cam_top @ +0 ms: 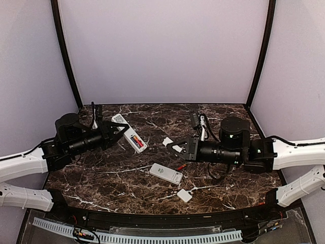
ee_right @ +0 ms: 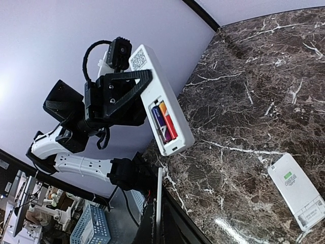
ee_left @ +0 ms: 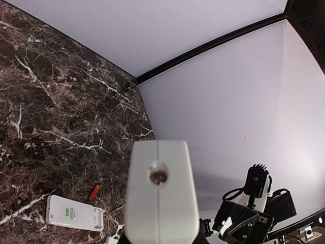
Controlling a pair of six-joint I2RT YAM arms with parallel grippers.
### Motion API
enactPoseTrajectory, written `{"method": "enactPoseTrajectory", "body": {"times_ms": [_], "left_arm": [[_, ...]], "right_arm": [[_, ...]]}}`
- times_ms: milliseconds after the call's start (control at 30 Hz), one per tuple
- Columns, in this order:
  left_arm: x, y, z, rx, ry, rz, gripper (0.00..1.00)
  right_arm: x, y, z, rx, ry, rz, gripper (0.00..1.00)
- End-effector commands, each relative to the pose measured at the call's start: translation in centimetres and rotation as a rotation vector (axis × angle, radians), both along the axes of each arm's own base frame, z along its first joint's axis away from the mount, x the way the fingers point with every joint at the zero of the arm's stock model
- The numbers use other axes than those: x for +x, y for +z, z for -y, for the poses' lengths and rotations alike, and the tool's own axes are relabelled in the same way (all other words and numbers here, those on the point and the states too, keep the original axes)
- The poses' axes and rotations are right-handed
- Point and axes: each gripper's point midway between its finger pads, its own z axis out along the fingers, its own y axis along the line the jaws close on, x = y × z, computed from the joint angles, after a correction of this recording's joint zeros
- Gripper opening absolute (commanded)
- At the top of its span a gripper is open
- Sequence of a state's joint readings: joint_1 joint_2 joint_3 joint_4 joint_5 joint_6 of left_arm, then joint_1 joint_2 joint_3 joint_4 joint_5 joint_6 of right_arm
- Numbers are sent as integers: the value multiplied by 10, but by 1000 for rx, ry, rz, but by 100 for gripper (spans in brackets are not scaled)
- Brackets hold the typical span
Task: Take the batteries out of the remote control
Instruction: Place the battery cover at the corner of the board.
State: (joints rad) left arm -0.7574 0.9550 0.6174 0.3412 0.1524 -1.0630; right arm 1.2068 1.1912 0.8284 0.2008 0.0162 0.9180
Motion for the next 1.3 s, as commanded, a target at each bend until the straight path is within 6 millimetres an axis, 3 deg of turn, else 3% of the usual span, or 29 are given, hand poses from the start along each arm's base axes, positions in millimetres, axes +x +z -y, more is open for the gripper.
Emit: {"method": "enactPoseTrajectory", "body": {"times_ms": [0, 200, 467, 700, 967, 1267], "left_arm": [[-10, -44, -4, 79, -44, -99, 0], [-21, -94, -12, 177, -63, -212, 0], [-38, -116, -19, 181, -93, -256, 0], [-44, -122, -21, 180, -103, -277, 0], [-44, -121, -22, 173, -98, -277, 0], [-45, -122, -27, 160, -79, -276, 0]], "right_arm": [[11, -15, 16, -119, -84, -15, 0], [29, -46, 53, -373, -213, -40, 0], [45, -95, 96, -652, -288, -96, 0], [32, -155, 102, -786, -223, -162, 0], [2, -181, 85, -855, -99, -156, 0], [-31, -218, 100, -1002, -109, -229, 0]]}}
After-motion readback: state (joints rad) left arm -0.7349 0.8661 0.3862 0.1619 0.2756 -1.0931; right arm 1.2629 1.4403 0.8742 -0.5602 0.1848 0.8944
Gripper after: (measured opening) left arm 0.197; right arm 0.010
